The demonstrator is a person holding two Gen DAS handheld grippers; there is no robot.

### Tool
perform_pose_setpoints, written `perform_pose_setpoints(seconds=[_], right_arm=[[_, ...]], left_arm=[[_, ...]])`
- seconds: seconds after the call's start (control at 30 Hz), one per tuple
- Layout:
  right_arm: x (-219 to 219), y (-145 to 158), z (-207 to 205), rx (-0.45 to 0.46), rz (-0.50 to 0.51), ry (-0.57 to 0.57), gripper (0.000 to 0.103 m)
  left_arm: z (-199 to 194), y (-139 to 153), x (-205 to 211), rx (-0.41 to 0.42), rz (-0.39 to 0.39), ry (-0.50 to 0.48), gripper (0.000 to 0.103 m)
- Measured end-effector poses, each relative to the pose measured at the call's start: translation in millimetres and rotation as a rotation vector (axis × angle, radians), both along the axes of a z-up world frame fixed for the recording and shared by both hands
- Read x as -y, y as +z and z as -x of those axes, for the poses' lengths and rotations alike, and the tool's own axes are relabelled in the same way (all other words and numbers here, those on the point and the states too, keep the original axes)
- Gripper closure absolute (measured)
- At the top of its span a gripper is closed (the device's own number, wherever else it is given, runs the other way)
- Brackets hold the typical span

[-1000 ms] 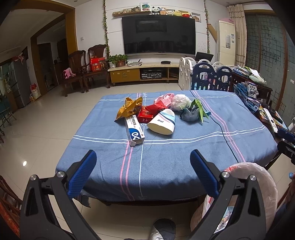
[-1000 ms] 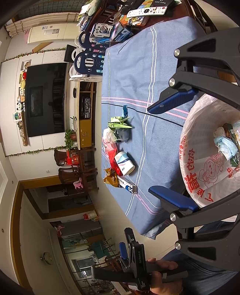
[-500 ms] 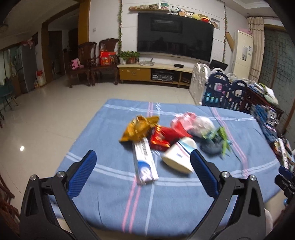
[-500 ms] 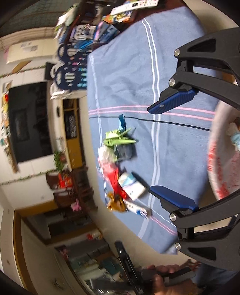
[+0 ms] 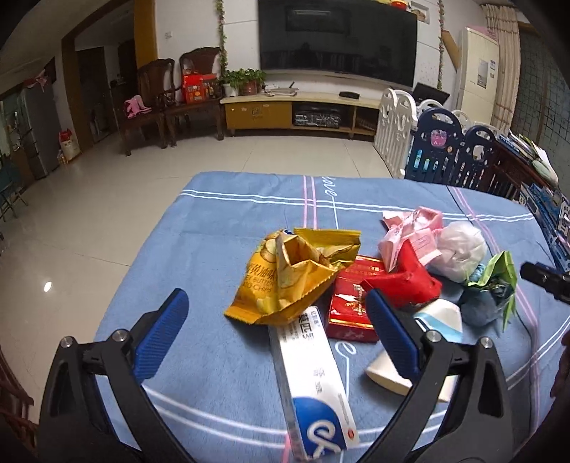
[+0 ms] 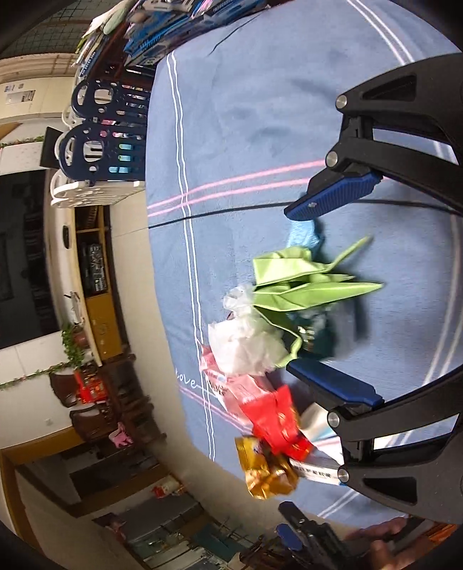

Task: Collect trash
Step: 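Grasp the gold wrapper with the left tool while the right tool grasps the green paper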

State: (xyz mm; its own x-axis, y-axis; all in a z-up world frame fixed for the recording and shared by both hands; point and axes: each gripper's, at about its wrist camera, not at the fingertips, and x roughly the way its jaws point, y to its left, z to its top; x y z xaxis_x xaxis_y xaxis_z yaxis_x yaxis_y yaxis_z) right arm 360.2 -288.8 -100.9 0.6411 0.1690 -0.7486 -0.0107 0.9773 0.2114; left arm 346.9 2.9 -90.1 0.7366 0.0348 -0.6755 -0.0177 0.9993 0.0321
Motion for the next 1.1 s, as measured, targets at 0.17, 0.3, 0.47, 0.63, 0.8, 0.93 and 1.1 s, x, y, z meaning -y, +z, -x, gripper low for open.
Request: perform_pose_setpoints(seconds=[0.17,0.3,0.47,0.63,0.8,0.93,1.1], right_arm=[[-2.7,-19.3,-30.1,-0.075,0.003,-0.02,0.038],[6.0,-20.1,-33.5,-0.092,-0.056,-0.054,0.068],[19.3,11.5,-4.5,0.01,-0.102,-0.063,0.081],[29.0,59.4,66.7,0.144,-0.164,-0.025,0.082],[24.6,91.8,161.3,0.245,-0.15,0.036,0.082],[17.9,98.0,228.1,0.288,-0.107,0.066,0.082],[18.5,76.3,264.3,0.292,-0.08,0.057,0.082]], left_arm=[[-30.9,-18.5,12.7,-0.04,-0.008,-0.05,0.032],[-39.4,-17.4,2.1,-0.052,0.105,-0.058,0.069],[-17.1,22.0,-11.7,0.1,0.118,-0.03,0.083],[36.3,87.6,-11.4,0.235,0.197,-0.08,0.083],[120.5,118.6,15.5,0.287,0.216,-0.167,0.083],[197.1,107.8,39.6,0.278,0.189,-0.208,0.083],[241.3,87.9,63.4,0.237,0.113,-0.238,0.083]])
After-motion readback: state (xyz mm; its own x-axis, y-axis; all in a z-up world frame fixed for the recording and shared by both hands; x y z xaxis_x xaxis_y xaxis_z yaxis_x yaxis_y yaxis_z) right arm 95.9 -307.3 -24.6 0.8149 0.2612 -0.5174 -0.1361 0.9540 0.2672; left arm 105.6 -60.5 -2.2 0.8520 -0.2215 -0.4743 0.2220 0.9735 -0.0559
